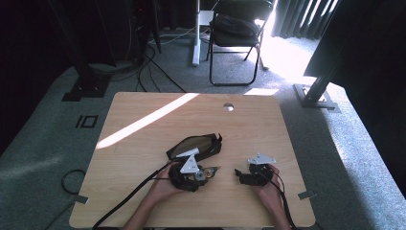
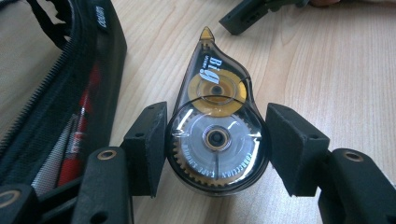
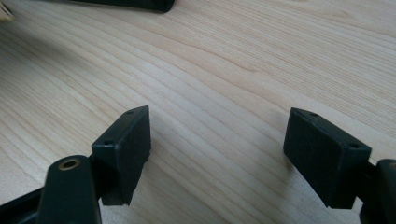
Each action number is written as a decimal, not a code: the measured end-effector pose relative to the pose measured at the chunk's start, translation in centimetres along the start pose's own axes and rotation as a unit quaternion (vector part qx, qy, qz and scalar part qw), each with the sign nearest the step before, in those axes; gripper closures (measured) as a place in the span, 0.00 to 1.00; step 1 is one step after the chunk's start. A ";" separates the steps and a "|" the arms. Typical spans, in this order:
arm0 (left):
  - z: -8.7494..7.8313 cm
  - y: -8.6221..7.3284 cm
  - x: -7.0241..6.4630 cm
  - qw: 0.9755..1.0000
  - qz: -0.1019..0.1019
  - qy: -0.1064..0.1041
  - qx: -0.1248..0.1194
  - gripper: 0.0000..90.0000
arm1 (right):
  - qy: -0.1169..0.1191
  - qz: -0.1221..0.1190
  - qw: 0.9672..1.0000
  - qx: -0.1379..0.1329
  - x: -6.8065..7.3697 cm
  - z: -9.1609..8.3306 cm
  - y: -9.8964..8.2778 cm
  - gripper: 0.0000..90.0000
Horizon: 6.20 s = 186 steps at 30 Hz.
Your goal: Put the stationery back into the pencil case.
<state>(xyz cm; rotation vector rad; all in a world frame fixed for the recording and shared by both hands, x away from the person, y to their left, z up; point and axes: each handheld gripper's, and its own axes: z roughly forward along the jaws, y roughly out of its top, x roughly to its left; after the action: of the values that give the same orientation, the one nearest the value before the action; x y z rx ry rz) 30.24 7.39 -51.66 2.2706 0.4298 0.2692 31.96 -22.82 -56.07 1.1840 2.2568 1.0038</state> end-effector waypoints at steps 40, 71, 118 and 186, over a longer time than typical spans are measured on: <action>-2.9 1.2 0.4 0.999 0.002 0.019 -0.039 0.46 | 0.003 0.000 1.000 0.000 0.0 0.0 0.0 0.26; -4.6 1.7 1.0 0.998 -0.002 0.036 -0.052 0.46 | 0.007 0.002 1.000 0.002 -0.1 0.1 0.0 0.25; -5.5 2.6 5.0 0.995 -0.023 0.081 -0.053 0.46 | 0.009 0.006 1.000 0.003 -0.1 0.1 0.1 0.24; -1.6 2.1 7.7 0.996 -0.065 0.057 0.003 0.45 | 0.010 0.003 1.000 0.004 0.0 0.2 0.1 0.23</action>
<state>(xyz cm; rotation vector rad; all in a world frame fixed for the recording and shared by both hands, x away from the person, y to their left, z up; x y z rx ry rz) 37.28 10.13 -48.54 2.2287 0.6347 0.3325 32.14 -22.76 -56.10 1.1897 2.2754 1.0137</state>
